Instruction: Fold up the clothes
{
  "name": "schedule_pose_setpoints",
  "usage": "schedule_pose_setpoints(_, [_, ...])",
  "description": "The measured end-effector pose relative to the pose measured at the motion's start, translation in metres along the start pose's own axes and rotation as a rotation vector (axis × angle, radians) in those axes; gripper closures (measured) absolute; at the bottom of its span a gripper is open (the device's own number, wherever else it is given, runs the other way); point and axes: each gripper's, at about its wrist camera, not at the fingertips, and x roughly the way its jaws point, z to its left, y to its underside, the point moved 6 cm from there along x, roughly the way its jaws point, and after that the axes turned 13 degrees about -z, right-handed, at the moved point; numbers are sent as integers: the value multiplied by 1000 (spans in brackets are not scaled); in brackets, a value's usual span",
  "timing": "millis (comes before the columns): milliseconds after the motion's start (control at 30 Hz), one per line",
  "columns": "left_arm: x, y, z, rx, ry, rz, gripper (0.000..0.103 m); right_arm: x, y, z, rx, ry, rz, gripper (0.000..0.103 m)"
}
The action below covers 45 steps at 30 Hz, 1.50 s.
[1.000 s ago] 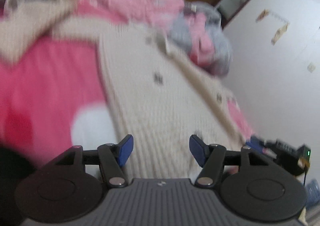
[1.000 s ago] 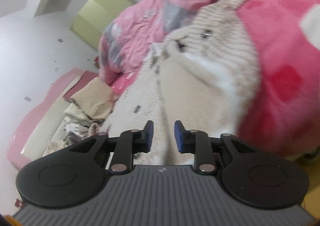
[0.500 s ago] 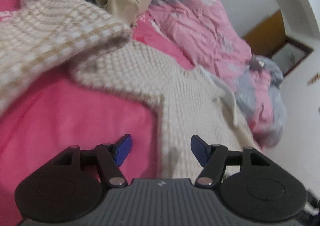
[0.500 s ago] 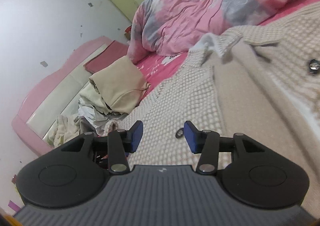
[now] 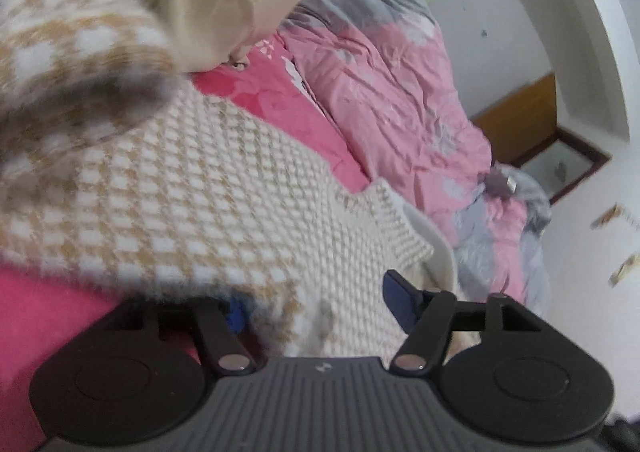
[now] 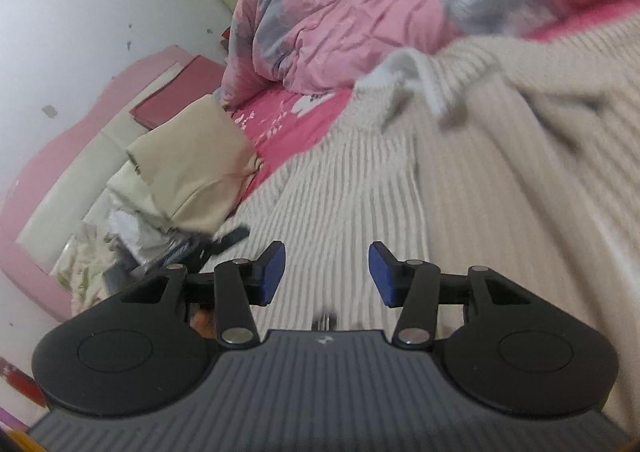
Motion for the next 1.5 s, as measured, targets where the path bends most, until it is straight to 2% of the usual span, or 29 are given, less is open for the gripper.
schedule_pose_setpoints(33, [1,-2,6,-36,-1,-9,55,19,-10,1,-10,13,14,57])
schedule_pose_setpoints(100, [6,-6,19,-114,-11,-12,81,62,-28,3,-18,21,53,57])
schedule_pose_setpoints(133, [10,-8,25,-153,-17,-7,85,85,-36,4,-11,32,73,57])
schedule_pose_setpoints(200, [14,-10,28,-187,-6,-5,86,134,-51,9,4,67,117,55])
schedule_pose_setpoints(300, [16,-8,24,-142,-9,-19,87,207,-71,18,12,129,186,52])
schedule_pose_setpoints(367, [17,-8,23,-140,-7,-20,87,252,-80,26,-38,187,233,45])
schedule_pose_setpoints(500, [19,-8,20,-130,-5,-24,87,326,-81,24,-94,371,351,42])
schedule_pose_setpoints(600, [16,-6,18,-105,-9,-30,88,358,-76,13,-116,497,419,42])
schedule_pose_setpoints(767, [17,-4,10,-45,-19,-46,88,373,-77,16,-165,571,434,42])
schedule_pose_setpoints(900, [18,-4,0,7,-19,-68,90,369,-76,19,-219,584,419,50])
schedule_pose_setpoints(1000, [19,-7,-4,45,-17,-92,90,365,-76,22,-259,594,407,66])
schedule_pose_setpoints(1067, [21,-8,-6,67,-26,-105,91,363,-76,24,-286,601,399,91])
schedule_pose_setpoints(1100, [21,-8,-7,77,-30,-111,91,361,-76,25,-299,604,395,93])
schedule_pose_setpoints(1200, [24,-13,-7,97,-28,-128,92,359,-77,27,-334,610,381,95])
schedule_pose_setpoints(1500, [36,-35,3,78,-44,-167,94,375,-93,28,-331,562,303,96])
